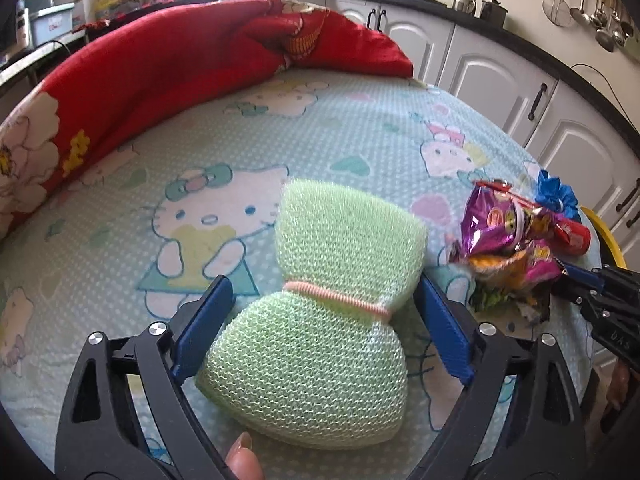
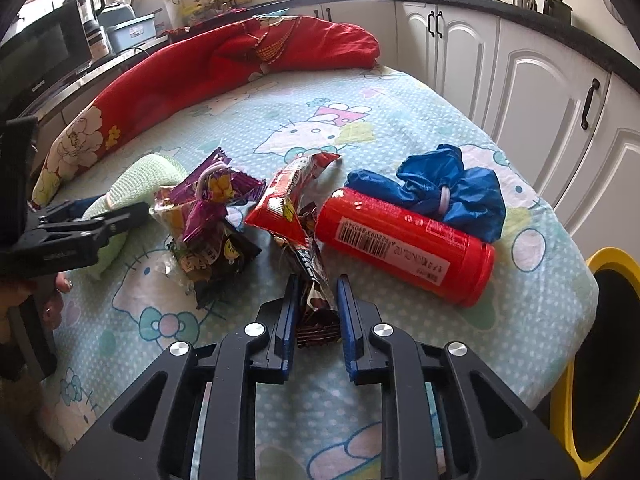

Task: Collect trash
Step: 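Grasp the green mesh scrubber with the left tool while the right tool grasps a brown candy wrapper, then carry the green scrubber and candy wrapper with both tools over the bin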

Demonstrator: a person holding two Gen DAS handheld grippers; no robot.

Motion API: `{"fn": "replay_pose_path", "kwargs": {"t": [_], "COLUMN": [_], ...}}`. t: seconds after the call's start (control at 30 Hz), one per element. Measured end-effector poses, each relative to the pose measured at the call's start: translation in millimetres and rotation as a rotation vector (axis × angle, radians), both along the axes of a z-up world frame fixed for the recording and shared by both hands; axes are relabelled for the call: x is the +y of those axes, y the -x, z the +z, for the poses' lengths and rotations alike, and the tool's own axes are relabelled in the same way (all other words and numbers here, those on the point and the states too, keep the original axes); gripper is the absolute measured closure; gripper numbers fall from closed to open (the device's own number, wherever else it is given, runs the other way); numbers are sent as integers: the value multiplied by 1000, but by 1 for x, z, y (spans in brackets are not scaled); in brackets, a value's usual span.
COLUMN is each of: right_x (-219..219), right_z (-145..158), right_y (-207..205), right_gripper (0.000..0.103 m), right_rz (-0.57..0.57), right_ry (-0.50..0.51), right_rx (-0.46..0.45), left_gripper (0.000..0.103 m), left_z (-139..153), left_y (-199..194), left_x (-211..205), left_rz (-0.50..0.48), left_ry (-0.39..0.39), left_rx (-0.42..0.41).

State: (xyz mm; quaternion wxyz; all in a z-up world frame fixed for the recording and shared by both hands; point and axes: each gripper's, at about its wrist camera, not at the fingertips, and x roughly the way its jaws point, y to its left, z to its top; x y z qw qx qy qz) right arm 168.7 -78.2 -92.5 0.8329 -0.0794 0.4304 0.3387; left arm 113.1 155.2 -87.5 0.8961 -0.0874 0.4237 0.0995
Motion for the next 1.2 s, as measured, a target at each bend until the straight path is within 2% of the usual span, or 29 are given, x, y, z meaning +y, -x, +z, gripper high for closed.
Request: {"fn": "replay_pose_path", "kwargs": {"t": [0.1, 0.17, 0.3, 0.37, 0.47, 0.67, 0.97, 1.2], "right_x": [-2, -5, -10, -12, -16, -24, -47, -77], "right_z": [1, 2, 6, 8, 13, 25, 44, 59], "right_y": [6, 11, 22, 26, 33, 40, 41, 35], "right_gripper": [85, 85, 85, 85, 85, 85, 85, 85], "right_rz": [9, 16, 31, 38, 44, 42, 9, -57], "right_ry": [-2, -7, -21, -27, -34, -49, -77, -101], "right_rx": [6, 14, 31, 36, 31, 9, -33, -68], "left_gripper": [28, 38, 44, 46, 47, 47, 47, 47], "left_z": [-1, -1, 1, 3, 8, 32, 73, 85], "left_y": [3, 6, 13, 17, 20, 30, 28, 12], "left_x": [1, 1, 3, 6, 9, 5, -38, -75], "left_rz": [-6, -6, -10, 4, 17, 16, -83, -161], "left_ry": [-6, -15, -18, 6, 41, 53, 35, 28], "left_rx": [3, 5, 3, -4, -15, -75, -170, -199]}}
